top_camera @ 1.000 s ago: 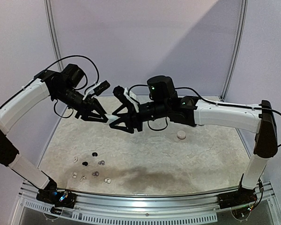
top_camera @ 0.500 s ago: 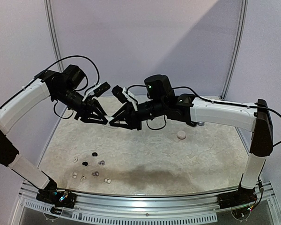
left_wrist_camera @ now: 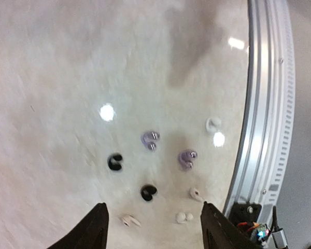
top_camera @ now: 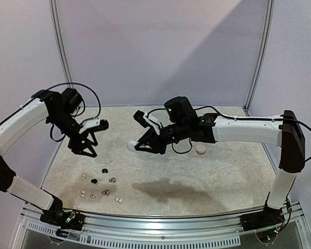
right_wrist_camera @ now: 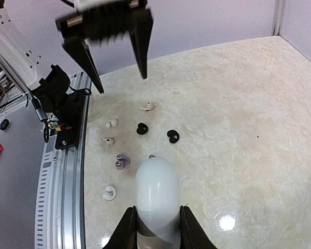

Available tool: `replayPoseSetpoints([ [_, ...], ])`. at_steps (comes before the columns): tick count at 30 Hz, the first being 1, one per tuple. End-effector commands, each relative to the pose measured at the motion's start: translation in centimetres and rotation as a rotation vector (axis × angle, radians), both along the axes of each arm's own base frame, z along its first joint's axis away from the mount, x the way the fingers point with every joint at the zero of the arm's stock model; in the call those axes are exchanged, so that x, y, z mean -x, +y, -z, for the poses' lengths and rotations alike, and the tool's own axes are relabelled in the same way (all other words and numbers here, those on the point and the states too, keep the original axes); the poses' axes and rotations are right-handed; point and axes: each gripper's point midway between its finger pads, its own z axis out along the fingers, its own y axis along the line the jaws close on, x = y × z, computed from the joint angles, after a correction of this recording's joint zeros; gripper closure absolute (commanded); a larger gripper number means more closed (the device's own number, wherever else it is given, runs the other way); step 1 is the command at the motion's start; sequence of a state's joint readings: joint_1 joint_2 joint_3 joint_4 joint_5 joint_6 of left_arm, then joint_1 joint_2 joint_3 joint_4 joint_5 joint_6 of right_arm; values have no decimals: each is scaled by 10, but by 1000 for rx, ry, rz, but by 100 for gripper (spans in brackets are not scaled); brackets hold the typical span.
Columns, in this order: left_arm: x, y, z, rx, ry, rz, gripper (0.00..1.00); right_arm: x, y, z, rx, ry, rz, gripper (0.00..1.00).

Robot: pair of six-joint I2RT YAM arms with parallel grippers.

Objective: Insert the wireless bluetooth earbuds into the charging case
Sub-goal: Pass from the left arm to the right, then pick up the right earbud from the center of the board.

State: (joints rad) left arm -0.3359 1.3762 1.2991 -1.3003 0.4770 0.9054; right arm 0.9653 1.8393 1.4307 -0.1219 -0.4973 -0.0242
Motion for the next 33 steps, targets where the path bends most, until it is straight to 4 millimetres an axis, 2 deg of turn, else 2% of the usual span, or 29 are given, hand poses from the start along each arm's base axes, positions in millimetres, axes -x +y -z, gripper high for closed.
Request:
replayPoseSetpoints([
  [1, 52, 66, 76, -334, 127, 225, 48, -2, -16, -19, -18, -41, 53, 100],
  [4, 65, 74, 106, -355, 133, 307, 50, -1, -19, -18, -13, -44, 58, 100],
  [6, 71, 74, 118, -337, 130, 363, 45, -1, -21, -16, -8, -42, 61, 100],
  [8, 81, 74, 126, -312, 139, 417, 36, 0, -23, -14, -3, -41, 64, 100],
  [10, 88, 74, 132, -299, 150, 450, 13, 1, -25, -13, -4, -42, 68, 100],
  [11, 89, 75, 136, -300, 150, 456, 11, 1, -27, -13, -5, -39, 71, 100],
  [15, 91, 78, 153, -311, 134, 453, 12, 4, -30, -14, -18, -42, 73, 100],
  [19, 82, 81, 173, -340, 75, 404, 20, 4, -29, -16, -19, -45, 65, 100],
  [33, 97, 101, 196, -425, 63, 437, 31, 6, -25, -20, -24, -55, 40, 100],
])
